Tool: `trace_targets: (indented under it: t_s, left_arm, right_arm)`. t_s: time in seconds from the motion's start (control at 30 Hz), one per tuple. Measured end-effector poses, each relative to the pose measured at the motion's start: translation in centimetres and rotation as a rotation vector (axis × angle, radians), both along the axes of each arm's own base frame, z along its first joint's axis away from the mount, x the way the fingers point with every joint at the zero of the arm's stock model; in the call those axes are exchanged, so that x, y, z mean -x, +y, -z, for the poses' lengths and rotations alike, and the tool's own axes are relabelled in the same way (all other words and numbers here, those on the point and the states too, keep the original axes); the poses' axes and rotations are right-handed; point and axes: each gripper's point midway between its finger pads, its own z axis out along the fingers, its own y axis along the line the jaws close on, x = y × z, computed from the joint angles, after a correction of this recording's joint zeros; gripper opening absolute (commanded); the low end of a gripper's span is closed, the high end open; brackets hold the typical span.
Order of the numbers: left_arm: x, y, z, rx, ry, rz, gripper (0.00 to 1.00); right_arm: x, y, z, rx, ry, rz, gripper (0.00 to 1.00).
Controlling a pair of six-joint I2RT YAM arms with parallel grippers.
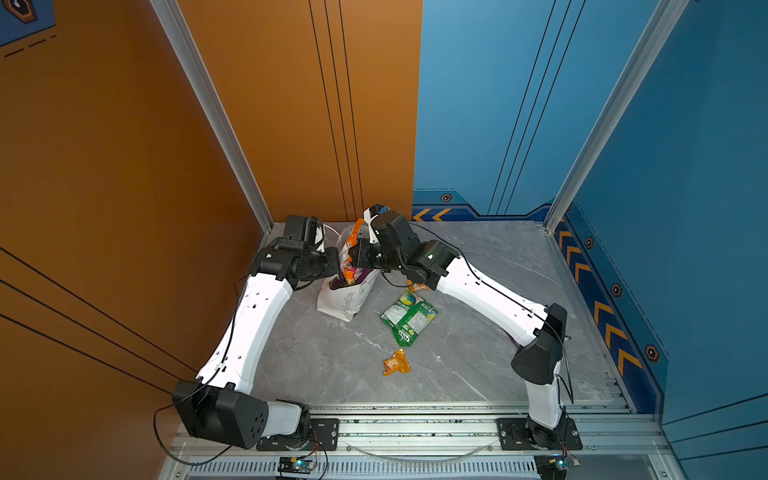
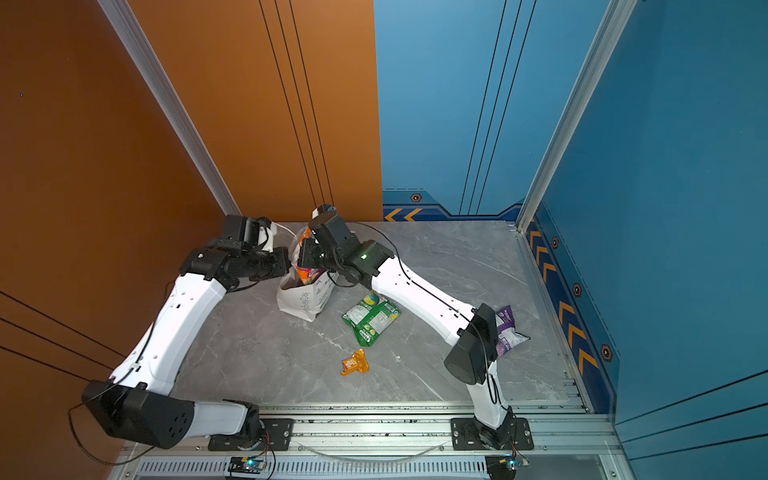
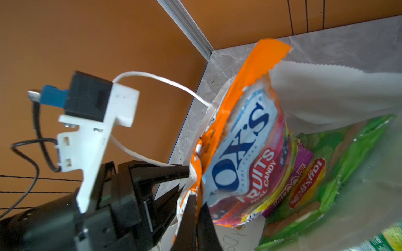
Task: Place the snacks into the paper bag
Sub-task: 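Lower the Fox's bag into the paper bag opening and open the right gripper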
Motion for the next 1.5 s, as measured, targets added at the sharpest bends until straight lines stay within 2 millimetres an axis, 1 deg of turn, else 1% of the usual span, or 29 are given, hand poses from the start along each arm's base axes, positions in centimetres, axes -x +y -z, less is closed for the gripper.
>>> trace_targets:
  t_s: [0.1,0.27,0.43,0.6,0.7,1.13,1.43,1.47,1.5]
  left_arm:
    - [-0.2,1.1,0.0,0.023,0.005,-0.035,0.0]
    - [-0.4,2.4,-0.1,0.052,0.01,-0.078,0.0]
    - [-0.5,2.9,-0.1,0.069,0.014,-0.101,0.0]
    - [-0.5,3.3,-0.1,0.072,0.014,-0.111,0.0]
    - [-0.5,3.3,-0.1,0.072,0.014,-0.113,0.0]
    - [-0.5,3.3,-0.1,0.073,0.013,-0.113,0.0]
    - [-0.3,3.0,-0.4,0.073,0.006,-0.103,0.0]
    - [-0.3,3.0,-0.4,0.073,0.006,-0.103,0.0]
    - [-0.3,3.0,-0.4,0.073,0.006,-0.103,0.0]
  right_arm:
    - [-0.3,1.1,1.5,0.001,0.021,-0.024,0.0]
    - [-0.9,3.1,3.2,-0.006,0.041,-0.06,0.0]
    - [-1.5,4.3,4.8,-0.008,0.067,-0.066,0.0]
    - [-2.0,5.1,4.5,-0.027,0.06,-0.078,0.0]
    - [-2.2,5.3,4.5,-0.031,0.056,-0.078,0.0]
    - [-3.2,5.4,6.3,0.054,0.066,-0.045,0.0]
    - [-2.8,5.2,6.5,0.093,0.07,-0.034,0.0]
    - [-2.8,5.2,6.5,0.096,0.069,-0.036,0.0]
    - [-2.8,5.2,6.5,0.096,0.069,-0.036,0.06]
